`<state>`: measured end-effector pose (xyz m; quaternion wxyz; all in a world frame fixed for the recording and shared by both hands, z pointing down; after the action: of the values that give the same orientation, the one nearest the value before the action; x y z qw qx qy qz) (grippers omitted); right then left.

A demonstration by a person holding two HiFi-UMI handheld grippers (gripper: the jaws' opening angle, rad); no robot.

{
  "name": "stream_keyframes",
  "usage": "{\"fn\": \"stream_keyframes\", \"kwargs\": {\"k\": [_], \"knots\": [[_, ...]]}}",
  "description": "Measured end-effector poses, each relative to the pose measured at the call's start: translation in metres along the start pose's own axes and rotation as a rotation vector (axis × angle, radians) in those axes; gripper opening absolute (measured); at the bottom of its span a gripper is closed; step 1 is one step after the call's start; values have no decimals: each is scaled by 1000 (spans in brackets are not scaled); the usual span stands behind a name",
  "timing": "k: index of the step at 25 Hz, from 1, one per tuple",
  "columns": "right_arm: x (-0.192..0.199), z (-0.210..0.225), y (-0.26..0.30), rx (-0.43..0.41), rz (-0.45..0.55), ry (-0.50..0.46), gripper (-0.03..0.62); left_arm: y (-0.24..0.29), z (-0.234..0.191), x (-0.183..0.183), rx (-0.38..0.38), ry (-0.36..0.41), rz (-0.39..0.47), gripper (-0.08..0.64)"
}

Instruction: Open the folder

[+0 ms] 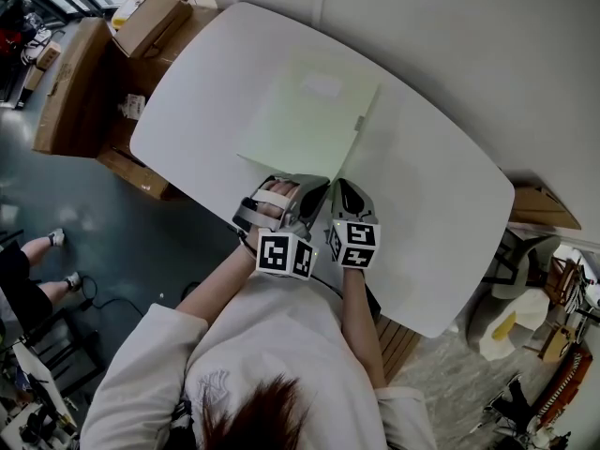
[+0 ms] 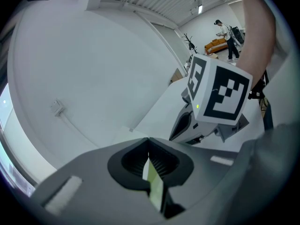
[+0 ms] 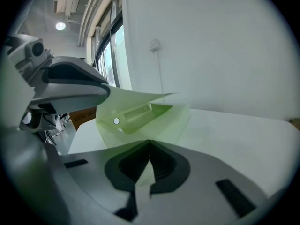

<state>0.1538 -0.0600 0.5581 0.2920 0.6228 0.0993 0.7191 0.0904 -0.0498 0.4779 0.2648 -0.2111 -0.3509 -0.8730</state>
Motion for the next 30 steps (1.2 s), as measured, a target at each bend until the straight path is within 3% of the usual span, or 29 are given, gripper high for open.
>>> {"fn": "stream_keyframes", "kwargs": {"k": [11,21,26,30], "knots": [[0,-1,2,14,-7,-13,6,-13,-24,-1,-64,-38,15,9],[1,-3,2,33,0,-16,6,-29,-45,5,-114,-119,34,9],[2,-2,2,42,0,-16,6,-36,-56,12,-135,-241,61,9],[2,-1,1,56,2,-10,6,-42,-60,15,-147,-275,70,9]]}}
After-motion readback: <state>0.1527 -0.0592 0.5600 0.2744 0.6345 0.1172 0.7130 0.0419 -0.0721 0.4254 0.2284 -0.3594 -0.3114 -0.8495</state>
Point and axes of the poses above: the fingertips, and each gripper's own axes: y forward along the fingers, z to its right, x out of its underside, the point moved 4 cm from there along -y, backward along the fingers, and after that the axes turned 5 degrees about y, right-handed, at the moved point
